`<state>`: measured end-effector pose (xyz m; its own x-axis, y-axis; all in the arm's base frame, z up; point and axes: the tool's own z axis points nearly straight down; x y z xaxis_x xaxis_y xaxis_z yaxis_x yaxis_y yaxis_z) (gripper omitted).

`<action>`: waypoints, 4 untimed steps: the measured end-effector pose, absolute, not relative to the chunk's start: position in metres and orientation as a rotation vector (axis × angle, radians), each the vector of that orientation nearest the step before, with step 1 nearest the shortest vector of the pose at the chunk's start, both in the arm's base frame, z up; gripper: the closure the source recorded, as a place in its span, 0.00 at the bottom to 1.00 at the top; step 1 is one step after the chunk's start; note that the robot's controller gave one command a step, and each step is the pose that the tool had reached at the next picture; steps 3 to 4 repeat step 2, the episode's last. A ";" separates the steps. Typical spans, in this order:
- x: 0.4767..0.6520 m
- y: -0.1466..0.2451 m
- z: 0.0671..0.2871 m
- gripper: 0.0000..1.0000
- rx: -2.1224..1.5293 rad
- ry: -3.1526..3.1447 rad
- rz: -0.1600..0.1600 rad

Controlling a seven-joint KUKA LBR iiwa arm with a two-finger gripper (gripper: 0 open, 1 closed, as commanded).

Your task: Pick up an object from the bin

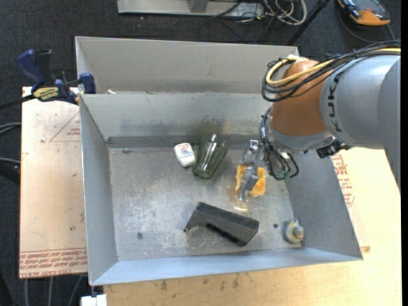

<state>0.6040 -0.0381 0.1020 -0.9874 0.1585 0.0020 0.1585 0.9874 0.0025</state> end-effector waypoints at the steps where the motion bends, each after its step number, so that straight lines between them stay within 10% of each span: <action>1: 0.604 -0.039 0.123 1.00 -0.252 -3.131 -0.003; 4: 0.606 -0.039 0.141 1.00 -0.252 -3.136 -0.002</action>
Offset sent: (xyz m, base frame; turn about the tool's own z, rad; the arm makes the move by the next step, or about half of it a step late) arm 0.0002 0.0000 0.0390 0.0000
